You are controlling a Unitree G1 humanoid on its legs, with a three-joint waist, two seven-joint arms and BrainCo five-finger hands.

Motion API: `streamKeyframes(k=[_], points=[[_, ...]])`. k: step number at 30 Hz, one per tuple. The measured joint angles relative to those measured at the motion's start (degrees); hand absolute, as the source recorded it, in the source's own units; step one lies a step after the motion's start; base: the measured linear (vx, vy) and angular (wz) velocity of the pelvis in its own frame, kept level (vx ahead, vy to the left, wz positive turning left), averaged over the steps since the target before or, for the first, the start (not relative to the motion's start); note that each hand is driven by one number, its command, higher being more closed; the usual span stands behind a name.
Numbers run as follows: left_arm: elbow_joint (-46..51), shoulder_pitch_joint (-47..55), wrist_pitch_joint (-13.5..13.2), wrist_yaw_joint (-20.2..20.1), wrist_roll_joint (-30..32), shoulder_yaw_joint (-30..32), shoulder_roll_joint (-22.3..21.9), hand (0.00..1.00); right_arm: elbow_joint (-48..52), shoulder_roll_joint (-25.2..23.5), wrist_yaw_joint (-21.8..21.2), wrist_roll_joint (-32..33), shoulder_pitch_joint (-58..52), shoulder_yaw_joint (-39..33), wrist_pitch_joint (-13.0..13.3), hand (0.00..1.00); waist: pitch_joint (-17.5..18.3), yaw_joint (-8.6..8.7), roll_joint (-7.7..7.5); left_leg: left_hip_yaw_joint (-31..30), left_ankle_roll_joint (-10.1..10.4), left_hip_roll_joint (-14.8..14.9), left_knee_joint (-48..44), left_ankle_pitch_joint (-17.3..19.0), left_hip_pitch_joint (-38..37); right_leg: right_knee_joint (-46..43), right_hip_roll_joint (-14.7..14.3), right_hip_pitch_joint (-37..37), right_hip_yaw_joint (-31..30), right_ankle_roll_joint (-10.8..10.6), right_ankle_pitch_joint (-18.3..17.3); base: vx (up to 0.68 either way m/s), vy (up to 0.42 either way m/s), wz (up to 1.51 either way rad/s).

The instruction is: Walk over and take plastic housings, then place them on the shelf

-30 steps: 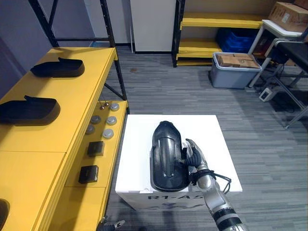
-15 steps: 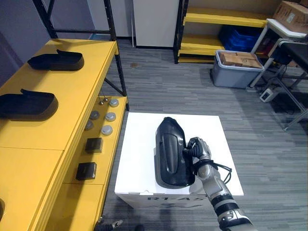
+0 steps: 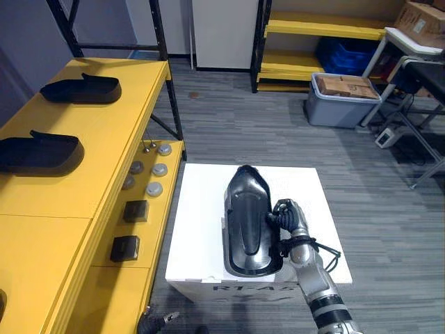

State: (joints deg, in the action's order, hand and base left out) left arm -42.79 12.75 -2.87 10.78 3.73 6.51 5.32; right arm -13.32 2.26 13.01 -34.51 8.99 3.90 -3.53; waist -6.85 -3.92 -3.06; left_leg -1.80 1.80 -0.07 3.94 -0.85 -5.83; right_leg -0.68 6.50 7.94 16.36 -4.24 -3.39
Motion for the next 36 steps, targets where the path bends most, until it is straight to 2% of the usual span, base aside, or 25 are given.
streamKeyframes(k=[4, 9, 14, 18, 23, 29, 36], points=[[5.23, 1.52, -0.29, 0.61, 0.01, 0.41, -1.26, 0.0, 4.09, 0.04, 1.28, 0.52, -1.44, -0.73, 0.39, 1.0, -0.05, 0.01, 0.13, -0.01, 0.02, 0.01, -0.07, 0.03, -0.01, -0.22, 0.02, -0.11, -0.1, 0.01, 0.0, -0.05, -0.005, -0.01], [20.17, 4.59, -0.58, 2.64, -0.03, 4.51, -5.24, 0.0, 10.73, 0.08, 2.58, 1.34, -4.63, -0.82, 1.56, 1.0, 0.03, -0.24, 0.29, -0.05, -0.33, -0.01, -0.84, 0.31, 0.65, -0.66, 0.07, -0.67, -0.11, 0.22, -0.16, -0.01, -0.001, 0.0], [33.49, 6.91, -0.93, 4.54, -0.11, 6.2, -7.13, 0.0, 14.66, 0.04, 3.9, 2.18, -5.06, -1.1, 2.41, 1.0, 0.15, -0.56, 0.89, -0.28, -0.45, -0.07, -1.04, 0.39, 0.73, -0.47, 0.06, -0.44, 0.09, 0.27, -0.2, 0.0, -0.003, 0.02], [44.71, 7.29, -2.68, 5.14, -0.31, 5.88, -8.63, 0.0, 17.38, -0.05, 4.2, 2.2, -5.45, -1.0, 3.85, 1.0, 0.48, -0.62, 1.38, -0.61, -0.57, -0.12, -1.29, 0.46, 0.74, -0.29, 0.05, -0.06, 0.39, 0.29, -0.21, -0.01, -0.008, 0.04], [53.19, 7.22, -4.36, 5.18, -0.3, 2.74, -8.92, 0.0, 17.47, -0.26, 4.19, 2.2, -7.12, -0.43, 4.28, 1.0, 1.54, -0.27, 1.97, -1.29, -0.59, -0.15, -1.3, 0.46, 0.81, 0.06, -0.04, 0.33, 1.13, 0.29, -0.21, -0.01, -0.01, 0.06], [59.59, 7.19, -5.43, 4.18, -0.66, -4.54, -8.44, 0.0, 22.3, -0.23, 4.31, 2.21, -6.94, 1.83, 4.87, 1.0, 2.57, -0.06, 2.69, -1.31, -0.6, -0.03, -1.4, 0.45, 0.79, 0.15, -0.19, 0.42, 1.15, 0.31, -0.2, 0.0, -0.002, 0.01], [59.59, 3.15, -5.48, 2.15, -2.54, -15.73, -5.77, 0.0, 24.01, -0.41, 4.52, 2.5, -4.14, 9.82, 6.01, 1.0, 3.9, 0.06, 2.7, -0.7, -0.6, 0.25, -1.83, 0.45, 0.52, 0.23, -0.48, 0.6, 0.37, 0.6, 0.02, -0.02, -0.003, -0.03]])
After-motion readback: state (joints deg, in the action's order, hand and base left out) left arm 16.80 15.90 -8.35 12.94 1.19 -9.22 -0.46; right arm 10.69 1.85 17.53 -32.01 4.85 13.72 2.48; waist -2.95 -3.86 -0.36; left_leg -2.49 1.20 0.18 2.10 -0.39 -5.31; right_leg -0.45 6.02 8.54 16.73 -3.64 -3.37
